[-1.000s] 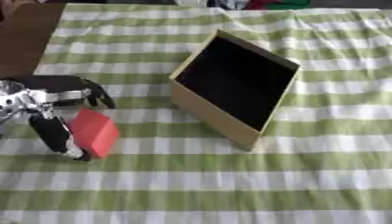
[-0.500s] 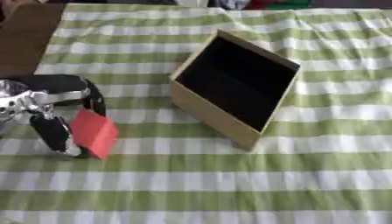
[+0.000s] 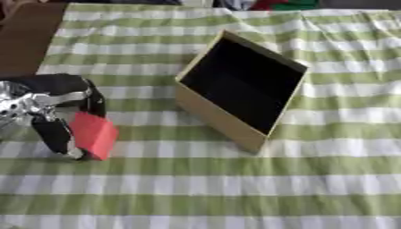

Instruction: Pick up objects on the table and place them in the box.

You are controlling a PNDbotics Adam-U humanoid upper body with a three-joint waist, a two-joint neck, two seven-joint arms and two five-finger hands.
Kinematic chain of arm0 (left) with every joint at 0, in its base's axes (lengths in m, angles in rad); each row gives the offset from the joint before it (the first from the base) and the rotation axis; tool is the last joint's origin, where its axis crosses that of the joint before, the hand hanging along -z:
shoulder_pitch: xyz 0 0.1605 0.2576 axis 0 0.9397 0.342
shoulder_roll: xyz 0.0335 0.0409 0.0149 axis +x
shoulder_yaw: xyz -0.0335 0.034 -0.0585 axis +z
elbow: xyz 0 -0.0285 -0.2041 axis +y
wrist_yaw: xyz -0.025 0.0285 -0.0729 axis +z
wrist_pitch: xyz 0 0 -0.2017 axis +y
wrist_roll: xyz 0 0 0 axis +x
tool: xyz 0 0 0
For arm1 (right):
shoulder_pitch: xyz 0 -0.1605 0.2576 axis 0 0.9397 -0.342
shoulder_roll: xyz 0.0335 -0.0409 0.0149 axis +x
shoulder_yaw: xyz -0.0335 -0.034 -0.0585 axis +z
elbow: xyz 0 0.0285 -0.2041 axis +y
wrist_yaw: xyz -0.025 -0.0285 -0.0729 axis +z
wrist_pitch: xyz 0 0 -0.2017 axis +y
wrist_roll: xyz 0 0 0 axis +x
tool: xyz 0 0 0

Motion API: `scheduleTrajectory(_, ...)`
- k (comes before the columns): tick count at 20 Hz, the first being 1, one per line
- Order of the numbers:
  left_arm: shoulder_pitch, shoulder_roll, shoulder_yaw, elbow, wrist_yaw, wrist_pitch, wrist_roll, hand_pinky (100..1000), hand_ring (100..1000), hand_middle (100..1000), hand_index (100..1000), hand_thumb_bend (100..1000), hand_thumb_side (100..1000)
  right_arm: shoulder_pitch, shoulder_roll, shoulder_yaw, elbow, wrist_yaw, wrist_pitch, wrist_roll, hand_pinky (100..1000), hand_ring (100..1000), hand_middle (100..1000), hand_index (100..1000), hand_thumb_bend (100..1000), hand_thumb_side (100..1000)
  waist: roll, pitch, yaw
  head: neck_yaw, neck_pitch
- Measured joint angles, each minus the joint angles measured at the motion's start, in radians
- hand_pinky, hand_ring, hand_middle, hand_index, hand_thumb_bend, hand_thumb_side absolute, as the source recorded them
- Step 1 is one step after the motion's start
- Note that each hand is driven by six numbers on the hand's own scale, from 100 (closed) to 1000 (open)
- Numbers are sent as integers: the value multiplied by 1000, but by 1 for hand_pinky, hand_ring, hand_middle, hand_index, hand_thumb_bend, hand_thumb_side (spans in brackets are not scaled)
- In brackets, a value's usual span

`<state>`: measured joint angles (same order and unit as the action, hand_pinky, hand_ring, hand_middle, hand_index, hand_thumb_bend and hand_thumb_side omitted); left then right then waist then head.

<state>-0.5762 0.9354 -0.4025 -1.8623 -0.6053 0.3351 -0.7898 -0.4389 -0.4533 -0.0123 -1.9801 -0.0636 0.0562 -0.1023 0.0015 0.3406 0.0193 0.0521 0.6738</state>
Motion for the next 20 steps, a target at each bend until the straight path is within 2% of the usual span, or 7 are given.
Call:
scheduleTrajectory(4, -1, -3, -1, 0, -13, 0, 13, 818, 579, 496, 572, 494, 100, 0, 0, 0, 0, 0, 0, 0, 911, 770, 699, 885, 100, 538, 0, 1, 0, 0, 0)
scheduleTrajectory(11, -32, -3, 17, -36, -1, 4, 21, 798, 578, 499, 578, 388, 100, 8, 0, 0, 0, 0, 1, 0, 911, 770, 700, 885, 100, 535, 1, -1, 8, -2, 0)
scheduleTrajectory(16, -139, -25, 63, -95, 25, 27, 34, 772, 573, 498, 574, 322, 100, 15, 0, 0, 0, 0, 1, -1, 911, 770, 699, 885, 100, 534, 6, -16, 18, -11, 2)
scheduleTrajectory(20, -279, -105, 70, -86, 28, 36, 37, 770, 577, 502, 581, 262, 100, 17, 0, 0, 0, 0, 1, 0, 911, 770, 699, 884, 100, 530, 15, -27, 23, -18, 10)
